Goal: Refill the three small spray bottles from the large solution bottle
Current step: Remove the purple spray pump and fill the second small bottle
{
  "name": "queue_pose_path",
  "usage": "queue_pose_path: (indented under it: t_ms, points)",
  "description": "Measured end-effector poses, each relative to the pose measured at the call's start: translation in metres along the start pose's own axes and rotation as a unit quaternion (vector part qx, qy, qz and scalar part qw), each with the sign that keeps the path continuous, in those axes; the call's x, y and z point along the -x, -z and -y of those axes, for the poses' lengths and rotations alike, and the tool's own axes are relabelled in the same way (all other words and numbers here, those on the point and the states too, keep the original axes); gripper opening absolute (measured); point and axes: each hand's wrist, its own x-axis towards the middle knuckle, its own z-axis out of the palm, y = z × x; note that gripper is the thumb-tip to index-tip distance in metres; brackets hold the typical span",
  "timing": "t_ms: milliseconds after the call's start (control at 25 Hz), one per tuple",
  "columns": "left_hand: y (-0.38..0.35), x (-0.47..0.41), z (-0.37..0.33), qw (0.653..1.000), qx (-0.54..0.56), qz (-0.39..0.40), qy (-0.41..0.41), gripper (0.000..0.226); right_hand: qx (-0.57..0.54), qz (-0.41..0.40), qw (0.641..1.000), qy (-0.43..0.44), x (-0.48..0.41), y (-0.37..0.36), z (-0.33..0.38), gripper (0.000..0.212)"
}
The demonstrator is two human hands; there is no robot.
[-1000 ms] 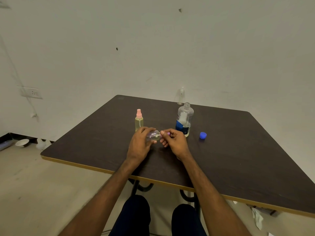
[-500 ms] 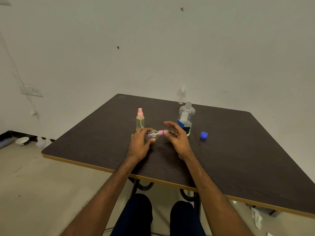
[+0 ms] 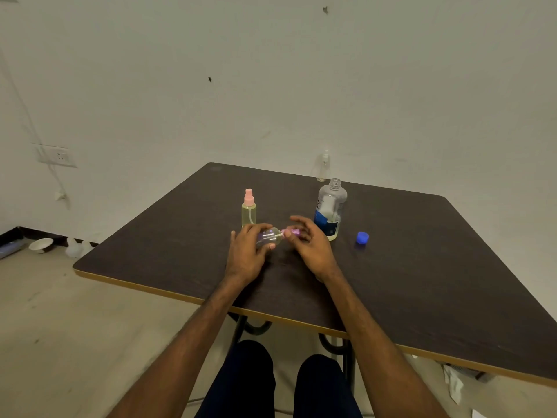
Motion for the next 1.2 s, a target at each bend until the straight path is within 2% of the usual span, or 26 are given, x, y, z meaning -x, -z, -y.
queue_pose_path:
  t_ms: [120, 160, 280, 360, 520, 600, 720, 880, 960, 1040, 1200]
  points:
    - [-0.001, -0.001, 0.001, 1.0, -0.001, 0.004, -0.002, 0.042, 0.072, -0.025, 0.997, 0.002, 0.001, -0.002, -0.002, 0.017]
    - [0.0, -0.001, 0.0, 1.0, -0.001, 0.005, -0.002, 0.042, 0.062, -0.018, 0.998, 0.01, 0.0, 0.0, -0.004, 0.019]
    - [0.0, -0.001, 0.002, 1.0, 0.014, -0.002, 0.0, 0.043, -0.018, 0.037, 0.998, 0.037, 0.0, 0.005, -0.006, 0.046]
    - [0.001, 0.0, -0.001, 1.0, 0.011, -0.001, 0.003, 0.042, -0.009, 0.032, 0.999, 0.019, -0.001, 0.003, -0.004, 0.049]
    - [0.003, 0.001, -0.004, 1.0, 0.006, 0.01, 0.013, 0.042, 0.068, -0.018, 0.997, 0.028, 0.002, -0.001, -0.004, 0.022]
    - [0.003, 0.0, -0.002, 0.999, 0.028, 0.003, 0.029, 0.041, 0.035, -0.062, 0.997, 0.041, 0.001, 0.002, -0.007, 0.023]
    - [0.006, 0.001, -0.002, 0.988, 0.112, -0.054, 0.087, 0.039, 0.003, -0.144, 0.988, 0.054, -0.001, 0.001, -0.007, 0.023]
    - [0.009, 0.005, -0.006, 0.967, 0.196, -0.115, 0.116, 0.042, 0.015, -0.209, 0.977, 0.039, 0.001, -0.001, -0.002, 0.021]
    - [0.01, 0.005, -0.009, 0.968, 0.199, -0.104, 0.112, 0.045, 0.06, -0.191, 0.98, 0.017, -0.003, -0.003, 0.001, 0.021]
    - [0.009, 0.003, -0.01, 0.97, 0.199, -0.074, 0.115, 0.047, 0.138, -0.137, 0.981, -0.004, -0.009, -0.009, 0.001, 0.022]
    - [0.004, 0.0, -0.004, 0.975, 0.172, -0.065, 0.122, 0.052, 0.287, -0.093, 0.953, -0.018, -0.026, -0.025, -0.002, 0.032]
